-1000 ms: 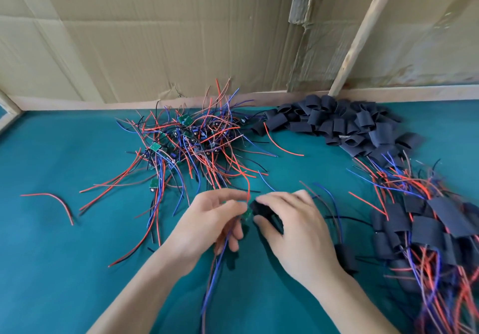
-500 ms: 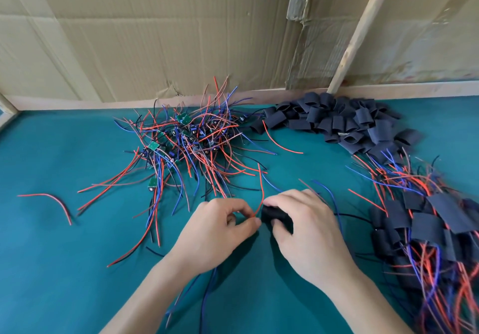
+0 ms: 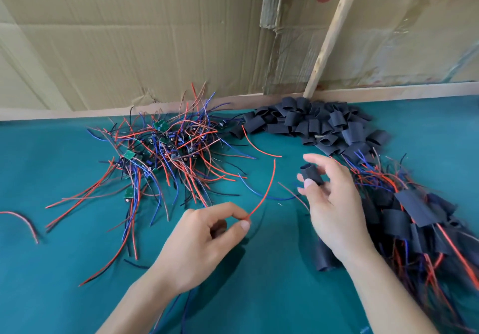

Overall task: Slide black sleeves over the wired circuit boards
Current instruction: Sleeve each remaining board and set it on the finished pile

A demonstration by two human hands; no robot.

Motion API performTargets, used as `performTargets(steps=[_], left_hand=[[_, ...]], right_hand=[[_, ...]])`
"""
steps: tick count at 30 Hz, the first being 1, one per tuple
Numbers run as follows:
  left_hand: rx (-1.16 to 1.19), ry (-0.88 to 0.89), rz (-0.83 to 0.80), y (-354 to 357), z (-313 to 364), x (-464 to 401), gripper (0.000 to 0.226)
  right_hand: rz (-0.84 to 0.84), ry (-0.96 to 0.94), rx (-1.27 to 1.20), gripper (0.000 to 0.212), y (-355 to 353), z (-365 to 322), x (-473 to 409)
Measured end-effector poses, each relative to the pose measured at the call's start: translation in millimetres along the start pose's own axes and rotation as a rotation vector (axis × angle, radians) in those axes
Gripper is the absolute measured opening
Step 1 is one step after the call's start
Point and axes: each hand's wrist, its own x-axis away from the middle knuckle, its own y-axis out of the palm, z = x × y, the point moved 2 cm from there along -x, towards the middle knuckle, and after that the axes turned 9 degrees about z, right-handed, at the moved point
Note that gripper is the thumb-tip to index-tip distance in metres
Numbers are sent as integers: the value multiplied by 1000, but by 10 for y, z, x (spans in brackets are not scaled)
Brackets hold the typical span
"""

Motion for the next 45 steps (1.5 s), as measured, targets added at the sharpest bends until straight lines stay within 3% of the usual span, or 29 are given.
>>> performTargets(steps=[5, 9, 16, 23, 27, 32, 35, 39, 45], left_hand=[[-39, 72, -29, 55, 53, 28, 19], [-71, 114, -54, 69, 100, 48, 19], [-80, 126, -93, 77, 125, 73, 15], [-80, 134, -72, 77, 95, 55, 17], [-86, 118, 4, 75, 61, 36, 19], [39, -28, 111, 70, 18, 22, 28], [134, -105, 130, 72, -16, 3, 21], [120, -117, 154, 94, -61, -2, 14], [177, -190, 223, 113, -89, -3, 21]], right_hand=[[56, 168, -249, 37, -10, 34, -31], [102, 441, -602, 23, -34, 23, -39], [87, 621, -821, 12, -59, -64, -49], [-69, 621, -824, 13, 39, -112, 23], [-121, 701, -876, 24, 105, -157, 85], [-220, 826, -1011, 37, 289, -243, 269], [-277, 785, -978, 34, 392, -296, 395], [-216, 618, -755, 31, 407, -318, 443], [-127, 552, -625, 21, 425, -355, 488]])
